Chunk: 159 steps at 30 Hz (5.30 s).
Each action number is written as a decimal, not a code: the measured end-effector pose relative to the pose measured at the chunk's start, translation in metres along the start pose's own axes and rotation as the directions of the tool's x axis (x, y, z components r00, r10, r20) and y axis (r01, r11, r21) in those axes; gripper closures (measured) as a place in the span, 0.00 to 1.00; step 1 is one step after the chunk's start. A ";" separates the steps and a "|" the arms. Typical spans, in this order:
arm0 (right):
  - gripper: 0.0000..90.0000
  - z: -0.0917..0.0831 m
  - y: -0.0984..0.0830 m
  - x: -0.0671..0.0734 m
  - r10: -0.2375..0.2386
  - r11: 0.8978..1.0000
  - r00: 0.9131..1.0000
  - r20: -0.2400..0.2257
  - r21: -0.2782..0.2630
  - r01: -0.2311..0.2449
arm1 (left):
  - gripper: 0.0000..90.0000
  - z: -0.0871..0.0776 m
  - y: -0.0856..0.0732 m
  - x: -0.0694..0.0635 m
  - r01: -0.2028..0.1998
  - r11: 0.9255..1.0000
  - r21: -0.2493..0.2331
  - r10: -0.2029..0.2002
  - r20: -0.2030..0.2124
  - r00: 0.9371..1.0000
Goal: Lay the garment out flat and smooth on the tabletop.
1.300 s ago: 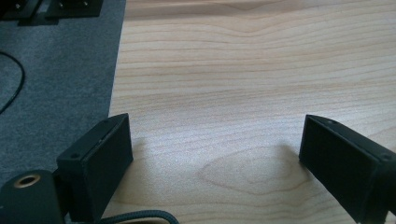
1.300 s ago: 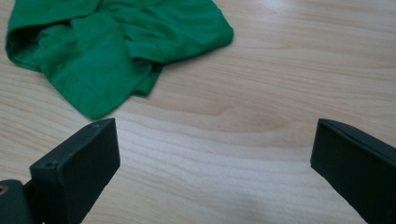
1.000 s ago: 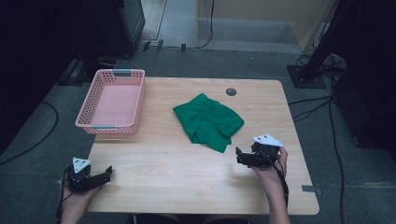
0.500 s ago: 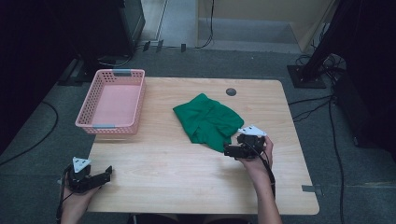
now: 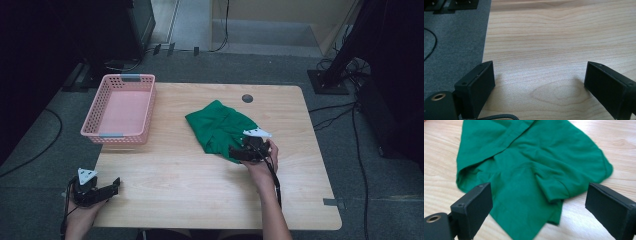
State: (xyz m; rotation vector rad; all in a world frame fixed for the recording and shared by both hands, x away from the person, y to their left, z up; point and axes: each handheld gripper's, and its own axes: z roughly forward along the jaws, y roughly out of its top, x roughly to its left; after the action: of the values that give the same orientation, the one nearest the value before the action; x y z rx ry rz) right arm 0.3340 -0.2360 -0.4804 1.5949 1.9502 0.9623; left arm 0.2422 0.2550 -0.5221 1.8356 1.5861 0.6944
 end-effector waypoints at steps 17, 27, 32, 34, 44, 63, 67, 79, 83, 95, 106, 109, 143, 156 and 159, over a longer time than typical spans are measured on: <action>0.31 0.051 0.009 0.014 0.005 1.000 0.989 0.146 0.017 -0.007 | 0.11 0.000 0.000 0.000 0.001 1.000 -0.001 -0.001 0.001 1.000; 0.33 0.059 -0.010 0.031 0.016 0.999 0.992 0.124 -0.033 -0.012 | 0.11 0.000 0.000 0.000 0.001 1.000 0.001 -0.001 -0.004 1.000; 0.33 0.051 -0.018 0.032 0.000 1.000 0.995 0.100 -0.030 0.003 | 0.11 -0.001 -0.001 0.001 0.006 1.000 0.001 -0.006 -0.007 1.000; 0.33 0.047 -0.022 0.032 -0.008 1.000 0.996 0.094 -0.029 0.010 | 0.11 -0.001 0.000 0.001 0.010 1.000 0.005 -0.010 -0.011 1.000; 0.33 0.027 -0.040 0.034 -0.046 0.999 0.998 0.048 -0.025 0.047 | 0.11 -0.002 0.001 -0.002 0.012 1.000 0.014 -0.012 -0.046 0.999; 0.33 0.002 -0.064 0.044 -0.092 0.996 0.996 -0.005 -0.023 0.092 | 0.12 -0.011 0.011 -0.029 0.044 0.999 -0.025 -0.041 0.102 0.994; 0.33 -0.001 -0.067 0.046 -0.094 0.995 0.996 -0.007 -0.024 0.094 | 0.11 -0.013 0.013 -0.040 0.029 0.999 -0.031 -0.025 0.122 0.992; 0.15 -0.012 -0.057 0.033 0.002 0.998 0.992 -0.123 -0.055 -0.008 | 0.12 -0.013 0.018 -0.078 -0.004 0.998 -0.065 0.013 0.142 0.990; 0.16 -0.005 -0.043 0.028 0.011 0.997 0.995 -0.099 -0.072 -0.018 | 0.12 -0.013 0.023 -0.098 0.016 0.997 -0.081 -0.001 0.182 0.983; 0.15 0.032 -0.033 0.038 -0.116 0.993 0.993 -0.030 0.011 0.117 | 0.12 -0.004 0.046 -0.166 -0.065 0.994 -0.083 0.081 0.212 0.974; 0.18 0.018 -0.050 0.047 -0.146 0.989 0.988 -0.046 -0.014 0.145 | 0.12 0.009 0.083 -0.233 -0.190 0.975 -0.118 0.210 0.196 0.958; 0.15 0.009 -0.052 0.042 -0.122 0.993 0.987 -0.102 -0.014 0.121 | 0.12 0.014 0.086 -0.251 -0.240 0.964 -0.118 0.259 0.194 0.946; 0.13 -0.008 -0.066 -0.028 -0.032 0.999 0.998 0.051 0.008 0.031 | 0.99 0.049 0.092 -0.250 -0.225 0.974 -0.025 0.226 0.138 0.964; 0.13 -0.008 -0.066 -0.028 -0.030 1.000 0.998 0.053 0.007 0.030 | 0.58 0.041 0.087 -0.268 -0.260 0.964 -0.062 0.267 0.164 0.950; 0.13 -0.008 -0.066 -0.029 -0.032 0.999 0.998 0.053 0.007 0.031 | 0.55 0.052 0.085 -0.285 -0.302 0.953 -0.022 0.300 0.190 0.935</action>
State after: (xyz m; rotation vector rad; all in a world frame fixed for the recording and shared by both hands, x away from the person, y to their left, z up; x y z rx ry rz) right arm 0.2919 -0.2715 -0.5270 1.5719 1.9379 0.8935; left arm 0.2956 -0.0407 -0.4941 2.1074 1.1984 0.6211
